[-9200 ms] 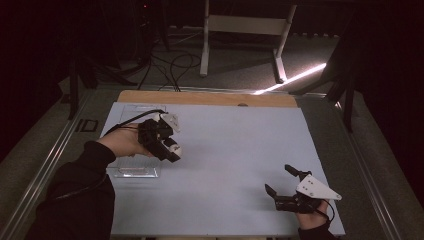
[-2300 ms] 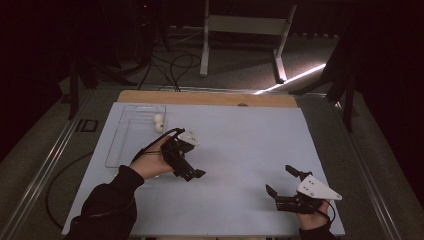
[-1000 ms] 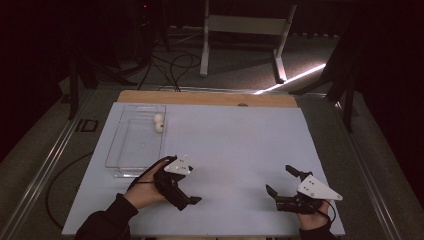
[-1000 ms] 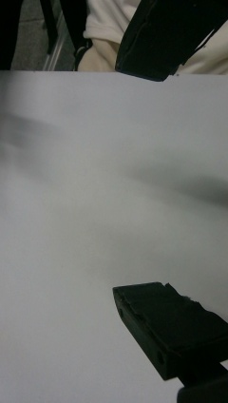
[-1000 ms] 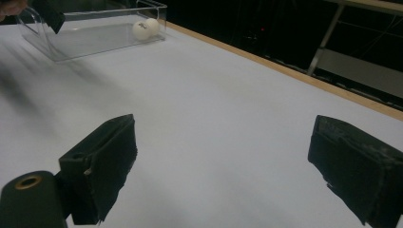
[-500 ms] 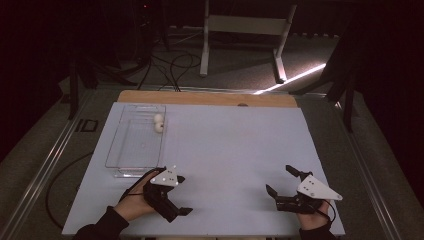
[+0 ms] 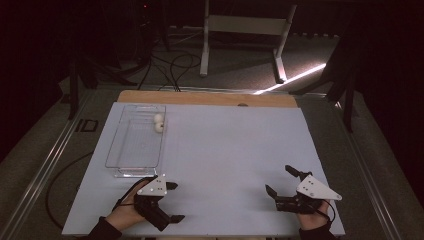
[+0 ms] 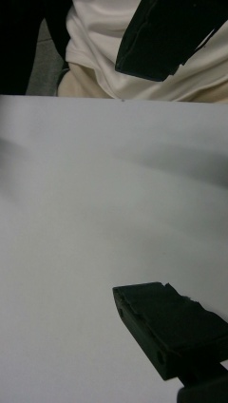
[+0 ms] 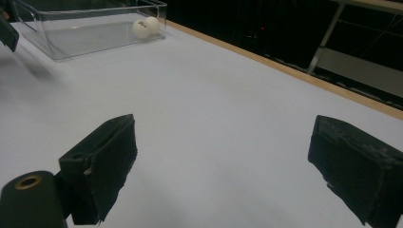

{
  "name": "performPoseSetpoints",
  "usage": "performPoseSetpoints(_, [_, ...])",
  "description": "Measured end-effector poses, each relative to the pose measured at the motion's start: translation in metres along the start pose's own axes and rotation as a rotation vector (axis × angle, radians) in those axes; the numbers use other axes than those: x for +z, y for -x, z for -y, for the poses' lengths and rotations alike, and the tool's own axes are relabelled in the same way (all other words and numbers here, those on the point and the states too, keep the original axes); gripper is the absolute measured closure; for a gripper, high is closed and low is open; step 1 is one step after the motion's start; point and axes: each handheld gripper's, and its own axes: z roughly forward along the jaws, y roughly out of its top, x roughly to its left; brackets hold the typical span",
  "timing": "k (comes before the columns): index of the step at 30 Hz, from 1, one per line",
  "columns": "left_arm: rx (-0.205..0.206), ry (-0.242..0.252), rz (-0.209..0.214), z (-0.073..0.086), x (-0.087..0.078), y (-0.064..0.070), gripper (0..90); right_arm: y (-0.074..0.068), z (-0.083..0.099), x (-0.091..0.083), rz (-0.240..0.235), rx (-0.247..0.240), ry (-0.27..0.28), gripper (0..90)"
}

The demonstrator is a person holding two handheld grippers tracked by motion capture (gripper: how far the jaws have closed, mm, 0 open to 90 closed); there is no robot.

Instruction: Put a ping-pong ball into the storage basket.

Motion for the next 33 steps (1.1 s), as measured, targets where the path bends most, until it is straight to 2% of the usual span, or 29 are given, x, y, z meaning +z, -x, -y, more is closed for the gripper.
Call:
performPoseSetpoints(9, [-0.035, 0.064, -0.023, 0.017, -0.015, -0.008, 0.2, 0.000, 0.000, -0.001, 0.001, 0.001, 0.003, 9.2])
performPoseSetpoints(12, [-0.030, 0.071, -0.043, 0.022, -0.018, -0.009, 0.2, 0.001, 0.000, -0.001, 0.000, 0.000, 0.001, 9.2])
performPoseSetpoints(18, [-0.029, 0.112, -0.055, 0.029, -0.024, -0.010, 0.2, 0.002, 0.001, -0.001, -0.001, 0.000, -0.001, 9.2])
performPoseSetpoints(22, [-0.046, 0.145, -0.049, 0.033, -0.026, -0.012, 0.2, 0.002, 0.002, -0.001, -0.002, 0.001, 0.000, 9.2])
performPoseSetpoints(26, [-0.043, 0.174, -0.051, 0.035, -0.028, -0.011, 0.2, 0.002, 0.002, -0.001, 0.001, 0.004, -0.001, 9.2])
performPoseSetpoints(33, [-0.041, 0.177, -0.083, 0.042, -0.028, -0.013, 0.2, 0.001, 0.003, 0.000, -0.003, 0.006, -0.008, 9.2])
